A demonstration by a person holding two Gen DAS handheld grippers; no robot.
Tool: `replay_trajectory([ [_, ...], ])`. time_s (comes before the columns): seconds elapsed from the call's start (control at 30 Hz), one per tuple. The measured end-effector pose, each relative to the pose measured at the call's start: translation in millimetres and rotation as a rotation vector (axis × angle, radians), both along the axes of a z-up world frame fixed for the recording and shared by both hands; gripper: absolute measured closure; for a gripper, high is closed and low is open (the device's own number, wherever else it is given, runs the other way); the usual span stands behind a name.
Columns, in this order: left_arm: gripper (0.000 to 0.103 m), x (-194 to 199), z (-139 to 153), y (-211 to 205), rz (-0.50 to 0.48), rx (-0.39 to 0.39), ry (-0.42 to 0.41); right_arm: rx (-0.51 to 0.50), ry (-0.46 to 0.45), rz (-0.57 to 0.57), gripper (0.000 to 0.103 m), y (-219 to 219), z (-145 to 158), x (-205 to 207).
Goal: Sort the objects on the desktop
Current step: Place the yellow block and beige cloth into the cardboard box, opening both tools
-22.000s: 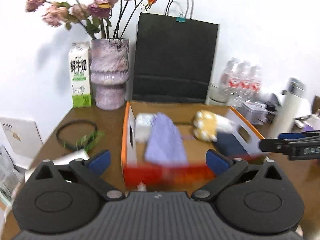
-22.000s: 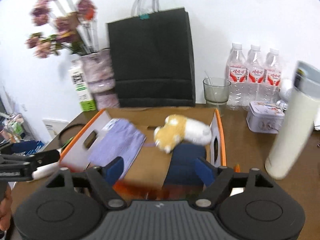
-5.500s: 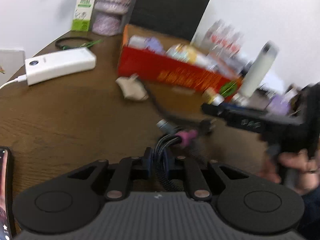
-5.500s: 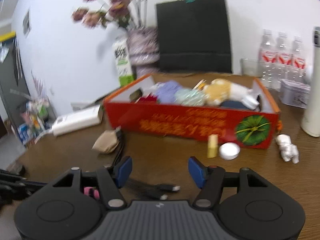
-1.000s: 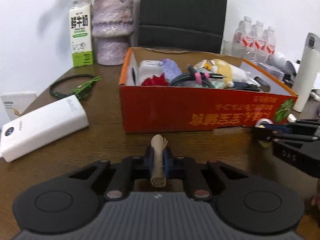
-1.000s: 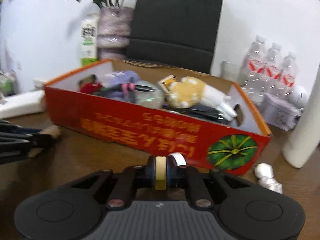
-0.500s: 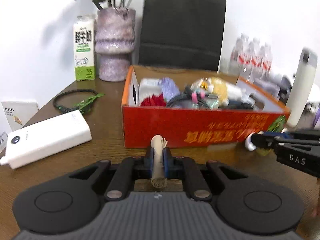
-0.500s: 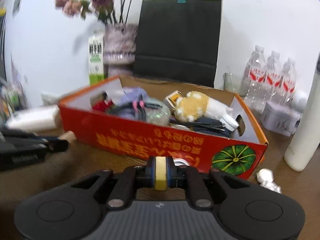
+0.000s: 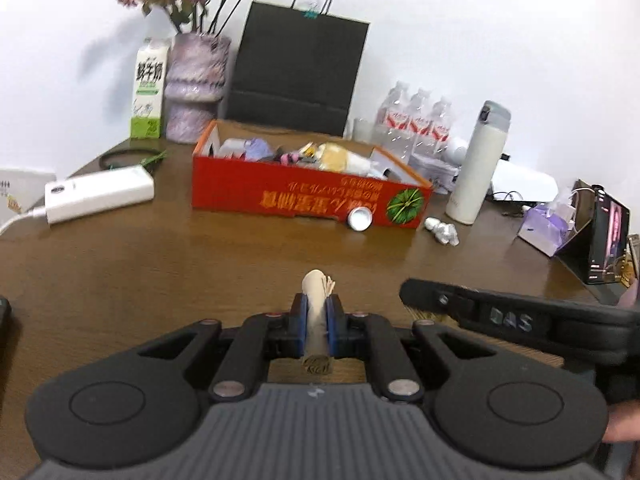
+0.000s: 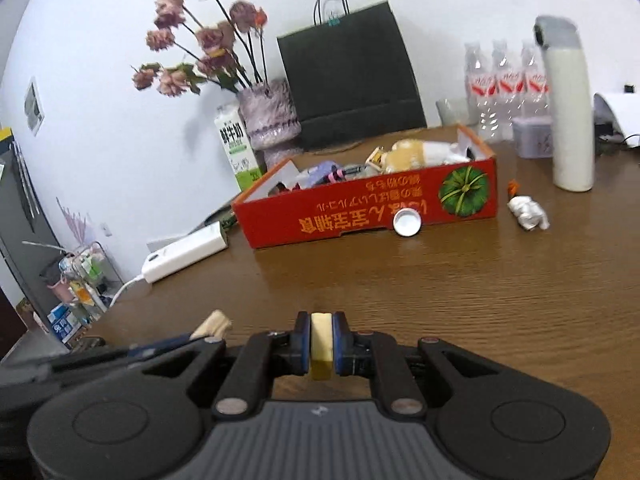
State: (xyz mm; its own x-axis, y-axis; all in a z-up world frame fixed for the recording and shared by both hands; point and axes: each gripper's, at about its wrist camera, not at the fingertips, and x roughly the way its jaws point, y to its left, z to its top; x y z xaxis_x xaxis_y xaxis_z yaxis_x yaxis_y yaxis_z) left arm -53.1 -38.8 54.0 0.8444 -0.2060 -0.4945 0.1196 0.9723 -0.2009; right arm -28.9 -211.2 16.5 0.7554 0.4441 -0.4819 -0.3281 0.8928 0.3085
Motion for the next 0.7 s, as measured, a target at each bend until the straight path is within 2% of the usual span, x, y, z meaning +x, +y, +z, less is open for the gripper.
replay_trajectory([
  [0.1,0.092,9,13,3,-0.013,-0.032,-0.022,-0.008,-0.039,-0.009,0.093,-6,15,-8],
  [0.23,0.092,33,53,-2,-0.035,0.023,-0.137,-0.019,-0.120,-0.058,0.093,-17,42,9],
  [0.3,0.092,55,72,-3,-0.058,0.033,-0.169,-0.017,-0.149,-0.092,0.093,-23,54,30],
  [0.4,0.092,118,88,-1,-0.066,0.005,-0.121,0.022,-0.160,-0.123,0.093,-30,68,72],
  [0.5,0.092,180,84,-7,-0.073,-0.002,-0.069,0.005,-0.154,-0.153,0.093,-33,78,124],
  [0.6,0.092,238,64,-17,-0.066,-0.021,0.005,-0.014,-0.115,-0.181,0.093,-38,78,180],
  [0.7,0.092,276,30,-17,-0.039,-0.151,0.097,0.010,-0.040,-0.220,0.093,-49,59,227],
])
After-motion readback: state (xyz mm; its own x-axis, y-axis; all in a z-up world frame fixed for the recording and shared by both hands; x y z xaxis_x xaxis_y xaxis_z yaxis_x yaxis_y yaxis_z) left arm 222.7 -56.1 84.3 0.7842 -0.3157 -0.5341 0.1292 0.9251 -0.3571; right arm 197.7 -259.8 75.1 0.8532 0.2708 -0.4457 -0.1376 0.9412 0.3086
